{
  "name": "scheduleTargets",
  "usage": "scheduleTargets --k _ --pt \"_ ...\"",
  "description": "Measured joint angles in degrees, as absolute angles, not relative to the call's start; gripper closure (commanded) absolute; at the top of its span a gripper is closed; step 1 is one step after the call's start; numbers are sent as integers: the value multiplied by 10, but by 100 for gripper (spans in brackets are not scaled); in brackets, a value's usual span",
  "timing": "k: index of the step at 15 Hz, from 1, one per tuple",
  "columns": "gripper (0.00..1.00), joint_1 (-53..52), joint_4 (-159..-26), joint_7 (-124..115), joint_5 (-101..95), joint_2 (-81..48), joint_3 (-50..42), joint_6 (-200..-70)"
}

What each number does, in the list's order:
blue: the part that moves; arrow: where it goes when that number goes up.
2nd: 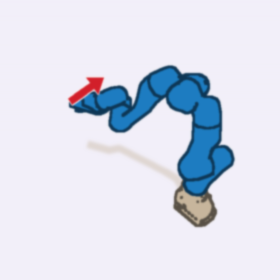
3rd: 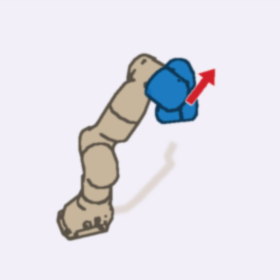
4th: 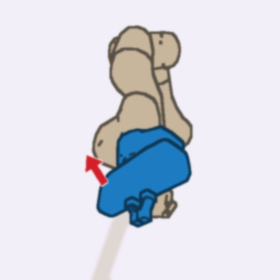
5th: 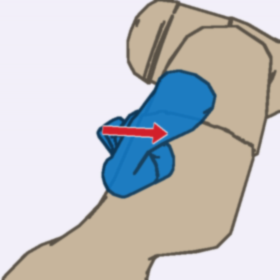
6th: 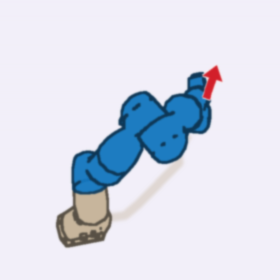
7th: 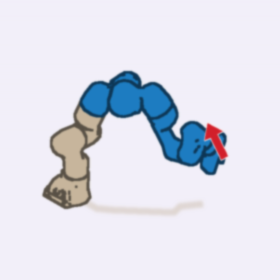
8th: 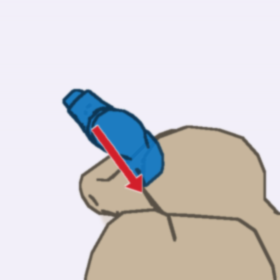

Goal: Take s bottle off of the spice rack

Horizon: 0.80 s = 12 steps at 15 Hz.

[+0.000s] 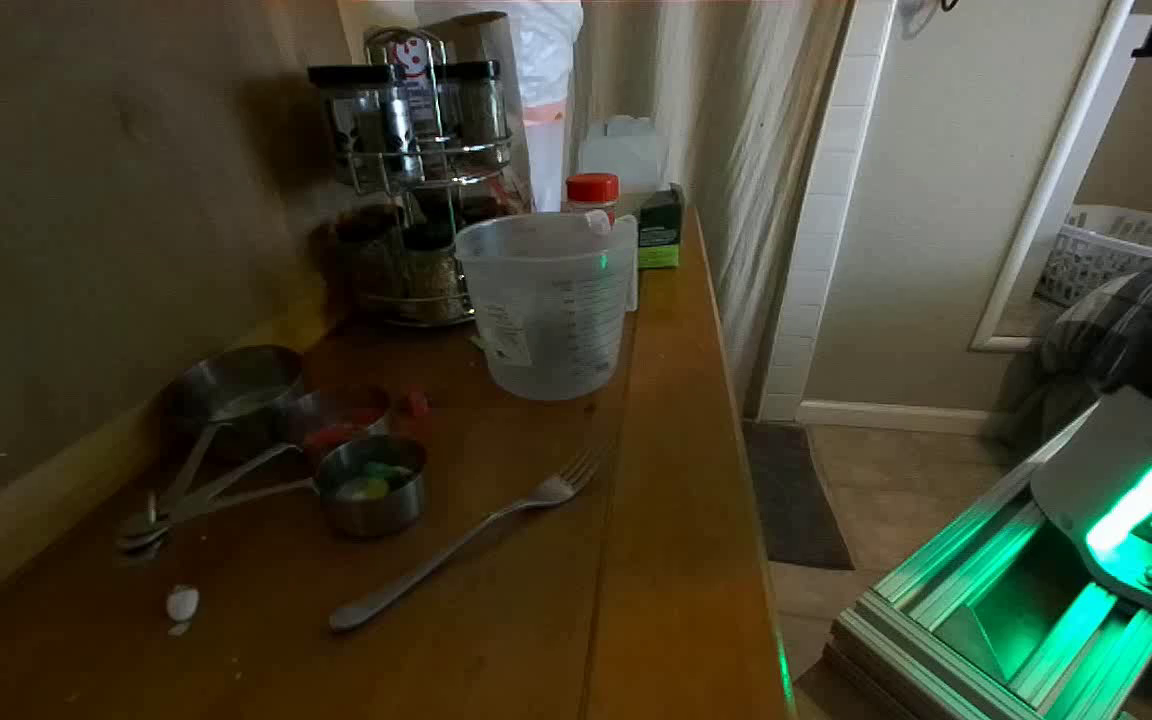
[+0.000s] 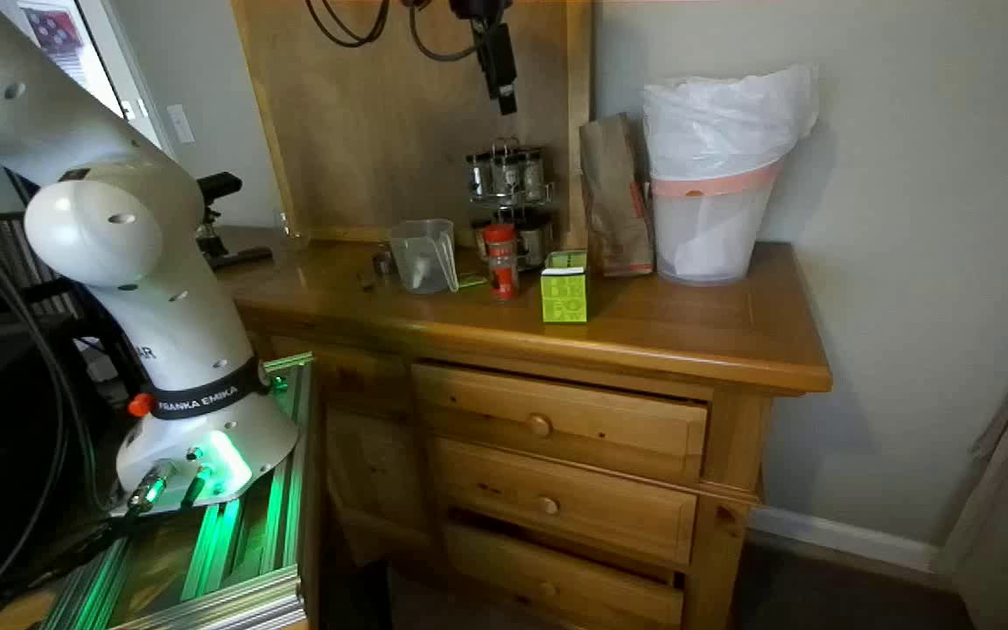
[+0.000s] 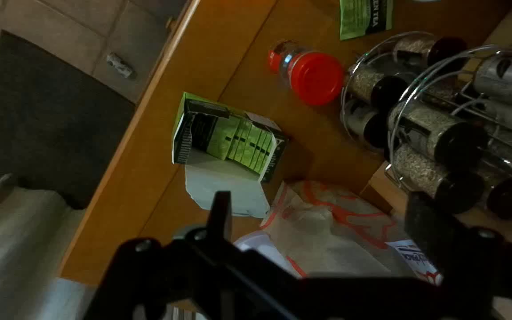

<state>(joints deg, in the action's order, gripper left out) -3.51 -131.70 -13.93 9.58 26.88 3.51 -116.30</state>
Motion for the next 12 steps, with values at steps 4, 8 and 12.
scheduleTargets --k 4,8,12 --pt "0 -35 -1317 -139 96 269 35 -1163" --pt "0 -37 -1317 -139 97 269 36 -1162" --pt "0 -54 -1317 -139 112 273 52 -1162"
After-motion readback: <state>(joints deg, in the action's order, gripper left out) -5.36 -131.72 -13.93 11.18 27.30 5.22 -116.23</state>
